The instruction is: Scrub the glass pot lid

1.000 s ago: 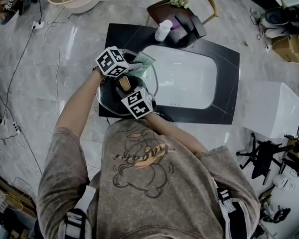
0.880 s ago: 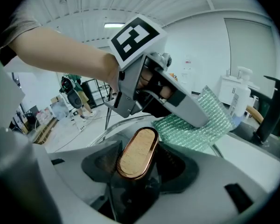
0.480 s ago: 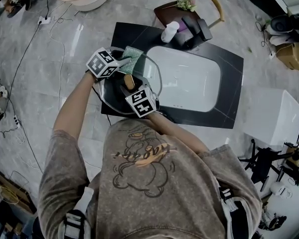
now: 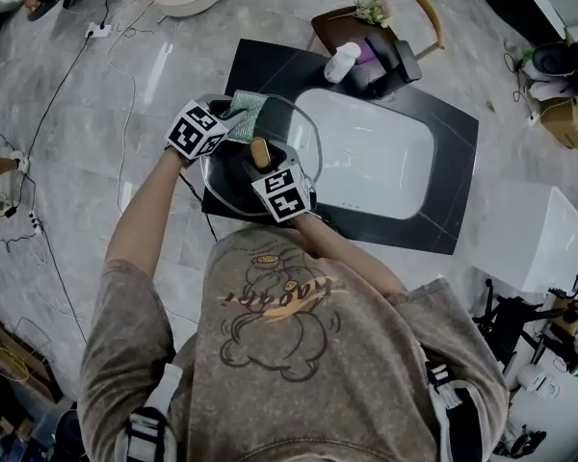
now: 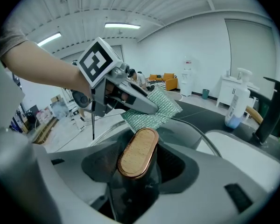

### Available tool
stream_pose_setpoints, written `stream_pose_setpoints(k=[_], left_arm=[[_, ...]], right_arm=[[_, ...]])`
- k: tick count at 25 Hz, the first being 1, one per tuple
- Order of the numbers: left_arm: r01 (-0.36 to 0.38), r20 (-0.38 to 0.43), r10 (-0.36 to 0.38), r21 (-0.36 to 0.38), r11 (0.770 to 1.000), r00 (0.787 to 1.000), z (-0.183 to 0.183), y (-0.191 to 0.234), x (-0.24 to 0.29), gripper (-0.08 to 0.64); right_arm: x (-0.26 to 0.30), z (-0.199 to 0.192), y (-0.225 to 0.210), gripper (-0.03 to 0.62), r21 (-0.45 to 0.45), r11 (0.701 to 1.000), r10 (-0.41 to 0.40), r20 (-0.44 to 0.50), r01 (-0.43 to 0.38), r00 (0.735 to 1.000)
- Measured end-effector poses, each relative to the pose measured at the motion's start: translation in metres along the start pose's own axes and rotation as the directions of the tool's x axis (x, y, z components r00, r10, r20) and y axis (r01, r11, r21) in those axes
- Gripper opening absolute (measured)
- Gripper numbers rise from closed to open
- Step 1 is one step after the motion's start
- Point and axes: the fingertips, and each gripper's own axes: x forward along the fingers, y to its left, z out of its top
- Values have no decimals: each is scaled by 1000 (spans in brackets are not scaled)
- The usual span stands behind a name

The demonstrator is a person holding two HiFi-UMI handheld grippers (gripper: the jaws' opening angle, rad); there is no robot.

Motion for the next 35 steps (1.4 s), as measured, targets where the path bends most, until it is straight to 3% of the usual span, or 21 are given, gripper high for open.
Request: stream_pose_setpoints(k=[6, 17, 25, 35], left_arm=[[-22, -15, 21, -29, 999, 1000, -16, -12, -14, 86], [-121, -62, 111, -181, 976, 992, -50, -48, -36, 86], [-162, -65, 148, -398, 903, 987, -77, -73, -48, 84], [-192, -78, 179, -558, 807, 981, -92, -99, -55, 84]], right_arm=[[1, -2, 0, 252, 14, 1000, 8, -5, -8, 1000], [2, -2, -1, 252, 27, 999, 18, 4, -18, 1000], [1, -1, 0, 252, 34, 999, 34, 1, -34, 999], [-1, -1, 1, 252, 54, 997, 54, -4, -54, 999]])
